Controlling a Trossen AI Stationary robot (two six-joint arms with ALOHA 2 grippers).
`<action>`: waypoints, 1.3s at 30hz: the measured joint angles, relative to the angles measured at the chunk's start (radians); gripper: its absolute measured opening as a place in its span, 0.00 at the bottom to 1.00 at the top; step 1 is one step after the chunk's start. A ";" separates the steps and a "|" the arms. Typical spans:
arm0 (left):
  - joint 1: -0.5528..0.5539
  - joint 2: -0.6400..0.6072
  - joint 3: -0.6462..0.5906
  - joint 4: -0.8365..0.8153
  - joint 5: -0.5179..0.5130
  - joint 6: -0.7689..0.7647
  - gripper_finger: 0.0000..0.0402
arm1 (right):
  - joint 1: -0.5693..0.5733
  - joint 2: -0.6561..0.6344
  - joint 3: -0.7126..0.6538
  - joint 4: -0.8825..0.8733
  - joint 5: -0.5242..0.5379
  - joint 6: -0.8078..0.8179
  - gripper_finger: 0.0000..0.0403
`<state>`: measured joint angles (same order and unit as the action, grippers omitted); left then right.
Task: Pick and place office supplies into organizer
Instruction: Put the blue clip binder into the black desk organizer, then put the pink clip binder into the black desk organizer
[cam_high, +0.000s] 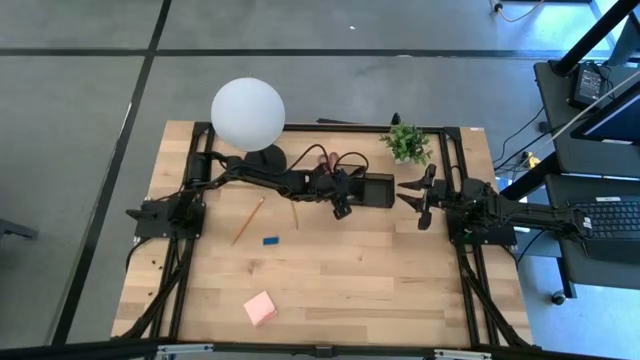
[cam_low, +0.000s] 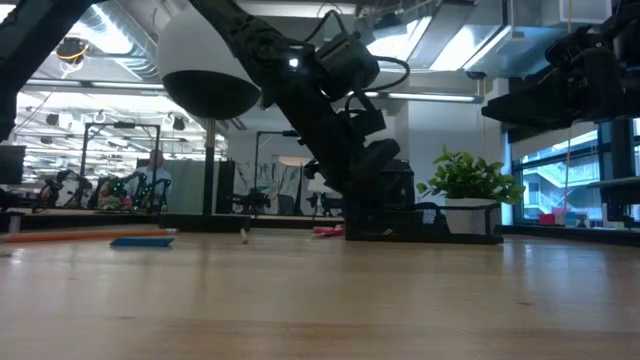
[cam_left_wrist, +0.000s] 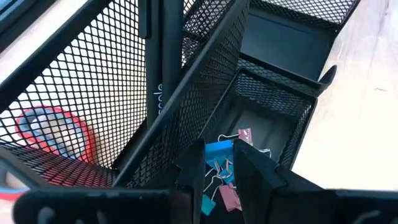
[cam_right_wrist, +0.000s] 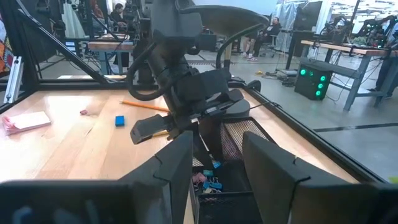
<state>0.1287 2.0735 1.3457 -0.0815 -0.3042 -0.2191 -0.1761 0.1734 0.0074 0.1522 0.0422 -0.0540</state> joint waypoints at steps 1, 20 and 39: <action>0.000 0.001 0.000 0.006 0.001 -0.001 0.18 | 0.000 0.000 0.000 0.000 0.000 -0.001 0.36; -0.005 0.002 -0.001 0.019 0.024 -0.032 0.31 | 0.000 0.000 0.000 0.000 0.000 -0.002 0.36; -0.067 -0.110 0.073 -0.042 0.116 -0.031 0.29 | 0.000 0.000 0.000 0.000 -0.001 -0.004 0.36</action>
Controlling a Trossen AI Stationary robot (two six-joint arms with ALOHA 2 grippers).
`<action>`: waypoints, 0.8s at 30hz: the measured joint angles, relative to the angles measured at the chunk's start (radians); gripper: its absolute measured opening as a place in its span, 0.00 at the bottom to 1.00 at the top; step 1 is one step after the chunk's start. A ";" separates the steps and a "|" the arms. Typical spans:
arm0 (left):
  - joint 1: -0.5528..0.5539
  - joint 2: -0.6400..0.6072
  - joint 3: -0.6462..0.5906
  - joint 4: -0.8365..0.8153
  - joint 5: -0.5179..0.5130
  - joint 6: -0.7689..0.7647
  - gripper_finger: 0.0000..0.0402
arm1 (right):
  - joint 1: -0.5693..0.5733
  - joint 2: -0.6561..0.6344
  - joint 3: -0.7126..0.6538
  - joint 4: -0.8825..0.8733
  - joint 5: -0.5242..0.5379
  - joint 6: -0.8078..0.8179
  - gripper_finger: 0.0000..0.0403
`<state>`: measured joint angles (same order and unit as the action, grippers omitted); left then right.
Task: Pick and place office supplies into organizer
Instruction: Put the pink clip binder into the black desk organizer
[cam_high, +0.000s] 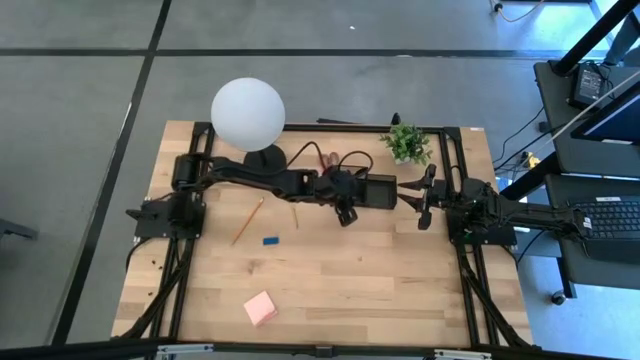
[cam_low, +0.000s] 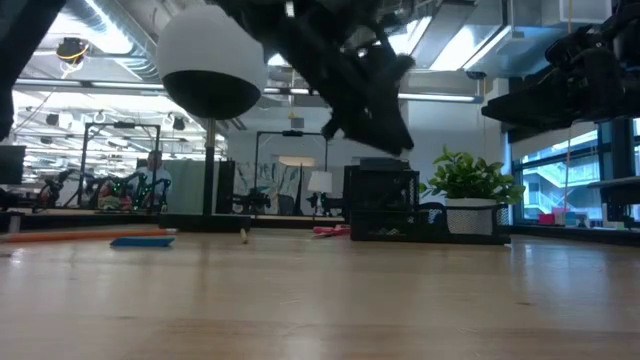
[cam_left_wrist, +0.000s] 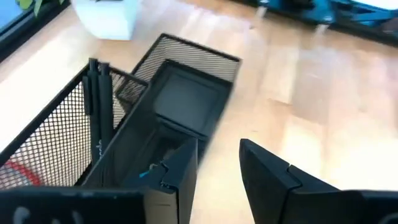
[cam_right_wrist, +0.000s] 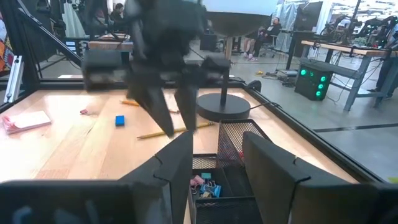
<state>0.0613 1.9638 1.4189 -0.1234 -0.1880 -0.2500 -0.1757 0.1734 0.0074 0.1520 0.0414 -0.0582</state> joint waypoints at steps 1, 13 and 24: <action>-0.005 -0.014 0.000 -0.012 0.008 0.001 0.28 | 0.000 0.000 0.000 0.000 0.000 0.000 0.36; -0.125 -0.175 0.002 -0.434 0.035 -0.201 0.27 | 0.000 0.000 0.000 -0.005 0.000 -0.006 0.36; -0.262 -0.184 -0.004 -0.816 0.169 -0.628 0.34 | 0.000 0.000 0.000 -0.007 0.000 -0.007 0.36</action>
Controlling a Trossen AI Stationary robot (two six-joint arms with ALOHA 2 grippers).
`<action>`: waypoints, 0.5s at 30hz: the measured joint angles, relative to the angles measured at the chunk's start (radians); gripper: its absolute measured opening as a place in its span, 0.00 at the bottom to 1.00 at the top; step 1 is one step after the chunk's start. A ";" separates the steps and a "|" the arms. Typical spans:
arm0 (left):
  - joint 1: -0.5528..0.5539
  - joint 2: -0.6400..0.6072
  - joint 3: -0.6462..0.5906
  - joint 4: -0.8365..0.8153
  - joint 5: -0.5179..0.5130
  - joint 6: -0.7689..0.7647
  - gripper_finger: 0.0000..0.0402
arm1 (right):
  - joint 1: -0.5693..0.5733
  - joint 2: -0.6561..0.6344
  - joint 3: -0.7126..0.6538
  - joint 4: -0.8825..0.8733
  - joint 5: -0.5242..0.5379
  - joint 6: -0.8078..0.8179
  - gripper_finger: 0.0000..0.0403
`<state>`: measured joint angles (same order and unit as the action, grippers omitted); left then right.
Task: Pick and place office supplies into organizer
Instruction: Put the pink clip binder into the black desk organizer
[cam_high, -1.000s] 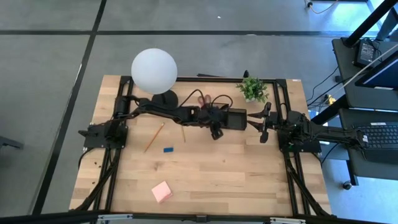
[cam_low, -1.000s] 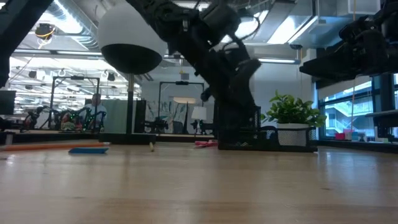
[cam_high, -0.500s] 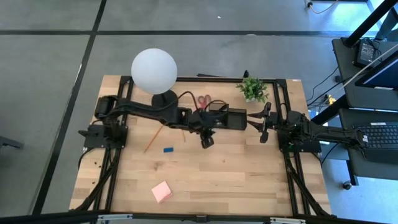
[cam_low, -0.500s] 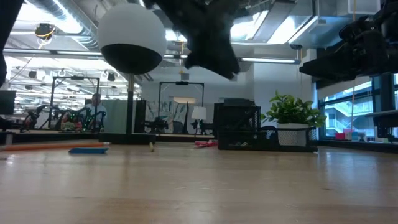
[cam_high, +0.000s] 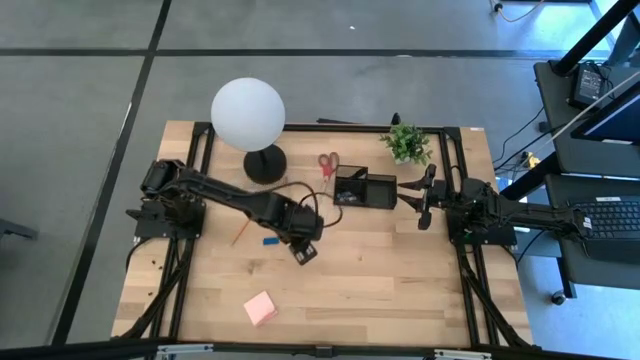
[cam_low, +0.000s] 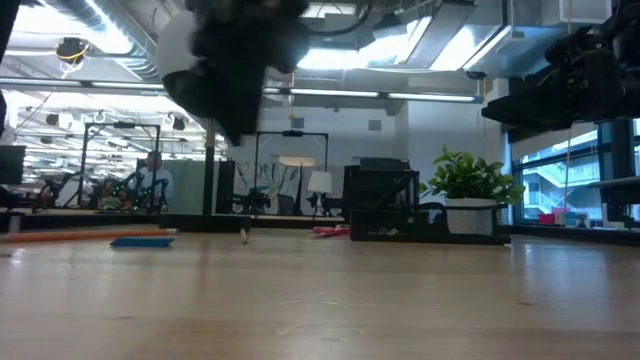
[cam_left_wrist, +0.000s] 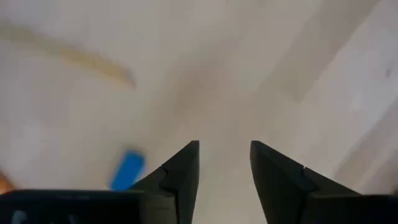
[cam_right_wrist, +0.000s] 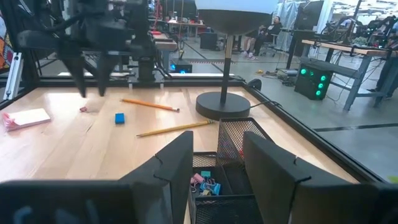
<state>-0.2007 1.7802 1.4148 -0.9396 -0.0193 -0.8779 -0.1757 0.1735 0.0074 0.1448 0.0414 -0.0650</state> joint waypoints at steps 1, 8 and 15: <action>-0.013 0.000 0.000 -0.019 0.024 -0.039 0.35 | 0.000 0.000 0.000 0.000 0.000 0.000 0.36; -0.121 0.000 0.000 -0.133 0.102 -0.203 0.42 | 0.000 0.000 0.000 0.000 0.000 -0.025 0.36; -0.219 0.000 0.000 -0.271 0.106 -0.389 0.42 | 0.000 0.000 0.000 0.000 0.000 -0.025 0.36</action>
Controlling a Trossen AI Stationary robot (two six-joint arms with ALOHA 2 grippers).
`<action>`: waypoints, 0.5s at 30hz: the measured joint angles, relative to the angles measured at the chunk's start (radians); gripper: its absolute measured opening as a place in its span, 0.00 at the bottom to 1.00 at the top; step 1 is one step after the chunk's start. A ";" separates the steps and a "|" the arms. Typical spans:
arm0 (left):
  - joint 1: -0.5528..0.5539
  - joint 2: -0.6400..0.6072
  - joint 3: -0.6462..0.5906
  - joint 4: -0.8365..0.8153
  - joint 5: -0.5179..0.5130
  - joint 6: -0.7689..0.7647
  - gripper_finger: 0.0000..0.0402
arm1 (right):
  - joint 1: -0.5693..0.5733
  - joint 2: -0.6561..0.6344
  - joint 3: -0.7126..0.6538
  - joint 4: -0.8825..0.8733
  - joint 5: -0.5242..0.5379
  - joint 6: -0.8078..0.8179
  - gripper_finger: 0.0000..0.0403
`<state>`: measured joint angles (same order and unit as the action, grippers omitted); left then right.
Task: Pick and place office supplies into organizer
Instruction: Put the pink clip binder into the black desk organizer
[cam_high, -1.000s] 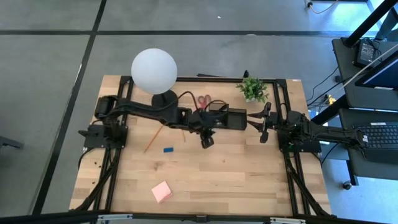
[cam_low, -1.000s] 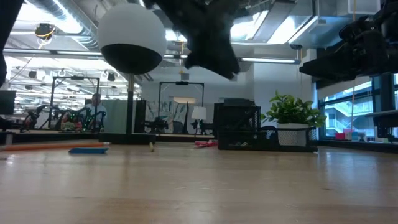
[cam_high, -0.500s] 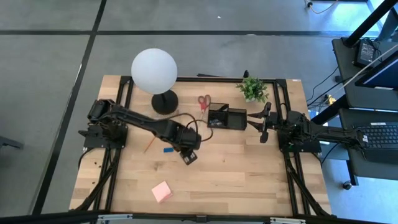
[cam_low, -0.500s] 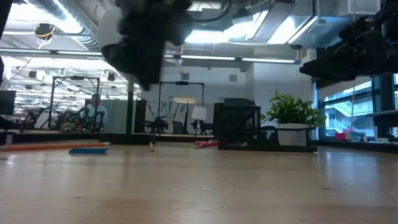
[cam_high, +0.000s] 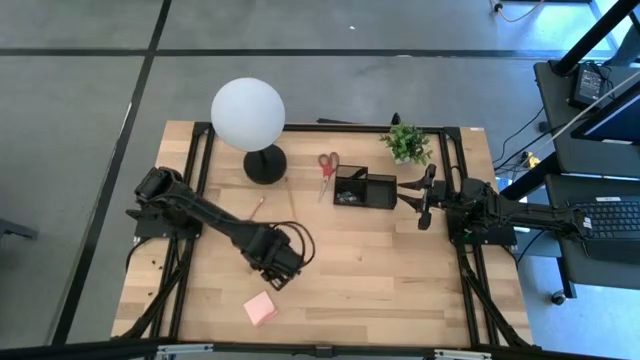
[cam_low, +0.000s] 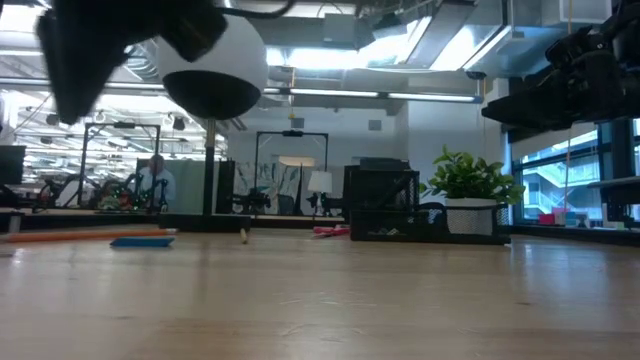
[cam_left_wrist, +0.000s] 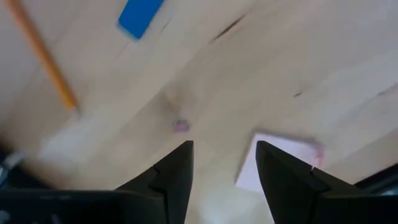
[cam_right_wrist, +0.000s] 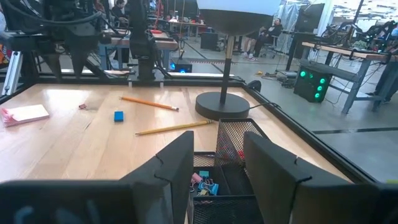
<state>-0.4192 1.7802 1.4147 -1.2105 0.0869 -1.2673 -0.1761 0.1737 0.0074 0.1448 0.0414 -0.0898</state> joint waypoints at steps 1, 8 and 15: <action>-0.008 0.000 0.000 -0.016 0.003 -0.024 0.42 | 0.000 0.000 0.000 0.000 0.000 0.000 0.36; -0.026 0.000 -0.035 -0.043 0.024 -0.107 0.42 | 0.000 0.000 0.000 0.000 0.000 -0.002 0.36; -0.036 0.001 -0.176 -0.012 0.092 -0.083 0.41 | 0.000 0.000 0.000 0.000 0.000 -0.001 0.36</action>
<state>-0.4549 1.7813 1.2385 -1.2221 0.1793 -1.3507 -0.1759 0.1736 0.0074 0.1448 0.0414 -0.0910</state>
